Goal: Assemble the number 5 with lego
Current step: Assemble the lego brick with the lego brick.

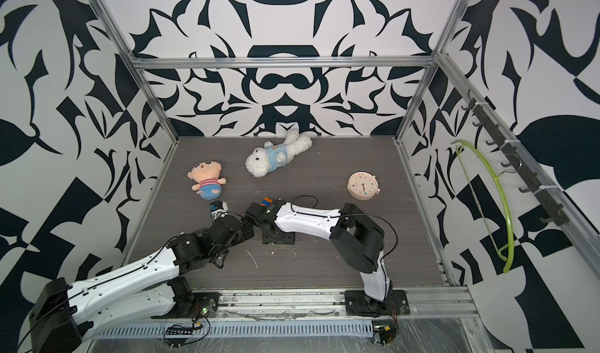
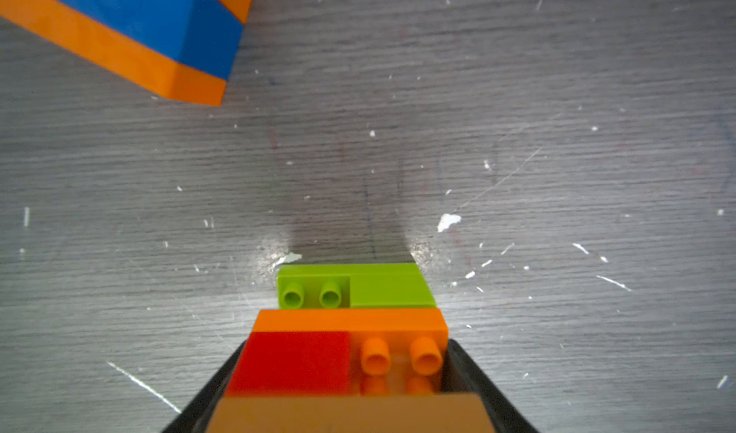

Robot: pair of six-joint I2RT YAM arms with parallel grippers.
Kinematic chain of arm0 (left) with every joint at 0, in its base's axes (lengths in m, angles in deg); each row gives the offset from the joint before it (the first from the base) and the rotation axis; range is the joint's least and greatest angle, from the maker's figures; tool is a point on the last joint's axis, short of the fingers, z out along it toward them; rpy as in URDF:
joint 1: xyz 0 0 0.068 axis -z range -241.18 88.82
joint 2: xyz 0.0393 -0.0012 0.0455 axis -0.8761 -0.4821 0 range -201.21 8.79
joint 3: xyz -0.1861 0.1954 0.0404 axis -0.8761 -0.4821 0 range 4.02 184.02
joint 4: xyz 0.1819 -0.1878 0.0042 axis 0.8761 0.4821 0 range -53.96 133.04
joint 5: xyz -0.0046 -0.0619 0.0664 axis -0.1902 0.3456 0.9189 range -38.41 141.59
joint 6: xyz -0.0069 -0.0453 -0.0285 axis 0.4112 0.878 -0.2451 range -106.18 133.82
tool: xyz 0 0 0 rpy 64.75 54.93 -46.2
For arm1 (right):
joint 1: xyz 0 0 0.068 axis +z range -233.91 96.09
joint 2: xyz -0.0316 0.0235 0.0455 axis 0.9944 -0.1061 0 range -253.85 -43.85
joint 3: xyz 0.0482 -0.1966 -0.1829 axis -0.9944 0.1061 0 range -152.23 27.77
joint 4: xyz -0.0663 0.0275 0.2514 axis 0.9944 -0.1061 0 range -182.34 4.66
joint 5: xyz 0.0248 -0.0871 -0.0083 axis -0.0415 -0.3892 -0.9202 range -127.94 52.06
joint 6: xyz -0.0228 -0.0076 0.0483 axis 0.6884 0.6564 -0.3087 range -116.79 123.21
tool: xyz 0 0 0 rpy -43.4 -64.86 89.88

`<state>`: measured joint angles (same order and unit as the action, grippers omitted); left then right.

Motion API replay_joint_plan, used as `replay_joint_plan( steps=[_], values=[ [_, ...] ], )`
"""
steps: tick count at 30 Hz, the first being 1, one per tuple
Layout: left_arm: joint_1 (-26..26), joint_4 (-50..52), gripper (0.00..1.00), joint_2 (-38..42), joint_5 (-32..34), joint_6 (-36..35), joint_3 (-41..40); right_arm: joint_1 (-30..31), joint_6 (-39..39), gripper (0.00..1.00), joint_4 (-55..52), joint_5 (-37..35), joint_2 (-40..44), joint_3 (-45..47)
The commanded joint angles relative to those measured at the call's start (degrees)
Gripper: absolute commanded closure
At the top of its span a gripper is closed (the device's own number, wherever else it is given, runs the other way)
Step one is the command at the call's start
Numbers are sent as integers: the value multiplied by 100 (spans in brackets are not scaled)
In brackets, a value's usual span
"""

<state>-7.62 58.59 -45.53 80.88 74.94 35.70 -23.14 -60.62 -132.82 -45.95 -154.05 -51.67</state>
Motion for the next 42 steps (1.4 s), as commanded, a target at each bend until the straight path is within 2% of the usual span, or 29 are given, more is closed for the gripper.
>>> replay_joint_plan(
  steps=[1, 42],
  values=[
    [-30, 5, 1, -52, -21, -13, 27, -33, 32, 40, 120, 203, -213, 350],
    [-30, 31, 1, -175, 3, -39, 145, -70, 182, 39, 144, 243, -249, 281]
  ],
)
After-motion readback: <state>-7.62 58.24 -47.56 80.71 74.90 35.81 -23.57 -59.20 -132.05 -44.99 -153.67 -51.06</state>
